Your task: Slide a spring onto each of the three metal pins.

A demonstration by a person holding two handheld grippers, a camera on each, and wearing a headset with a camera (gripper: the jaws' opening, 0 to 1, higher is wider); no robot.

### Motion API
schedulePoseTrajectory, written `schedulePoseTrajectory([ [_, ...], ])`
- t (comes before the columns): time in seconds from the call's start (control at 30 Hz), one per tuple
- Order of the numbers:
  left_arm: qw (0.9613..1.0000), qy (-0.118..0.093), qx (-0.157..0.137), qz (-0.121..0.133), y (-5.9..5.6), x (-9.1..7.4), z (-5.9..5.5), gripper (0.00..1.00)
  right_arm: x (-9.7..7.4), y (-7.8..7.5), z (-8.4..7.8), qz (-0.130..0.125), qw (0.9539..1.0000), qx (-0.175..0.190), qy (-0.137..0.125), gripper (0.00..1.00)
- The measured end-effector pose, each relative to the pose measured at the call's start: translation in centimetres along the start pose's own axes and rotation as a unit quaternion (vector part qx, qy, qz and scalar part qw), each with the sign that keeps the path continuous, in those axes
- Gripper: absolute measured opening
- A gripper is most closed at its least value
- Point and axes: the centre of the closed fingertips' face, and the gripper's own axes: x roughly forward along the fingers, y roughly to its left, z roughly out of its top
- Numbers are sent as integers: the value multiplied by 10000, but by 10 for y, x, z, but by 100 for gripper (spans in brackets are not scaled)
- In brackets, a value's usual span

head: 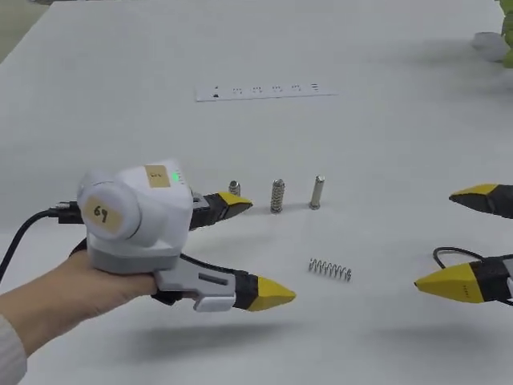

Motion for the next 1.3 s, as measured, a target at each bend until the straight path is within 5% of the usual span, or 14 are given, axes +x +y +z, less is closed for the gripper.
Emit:
schedulePoseTrajectory([
  [0.43, 9984, 57, 262, -497, -7, 26, -9, 56, 0, 5, -5, -34, 9999, 120, -42, 86],
  [0.7, 9976, 70, 247, -641, -8, 45, -18, 45, -2, 6, -10, -54, 9997, 222, -40, 85],
  [1.3, 9959, 213, 338, -814, -12, 57, -28, 28, 3, 13, -9, 66, 9998, 203, -8, 81],
])
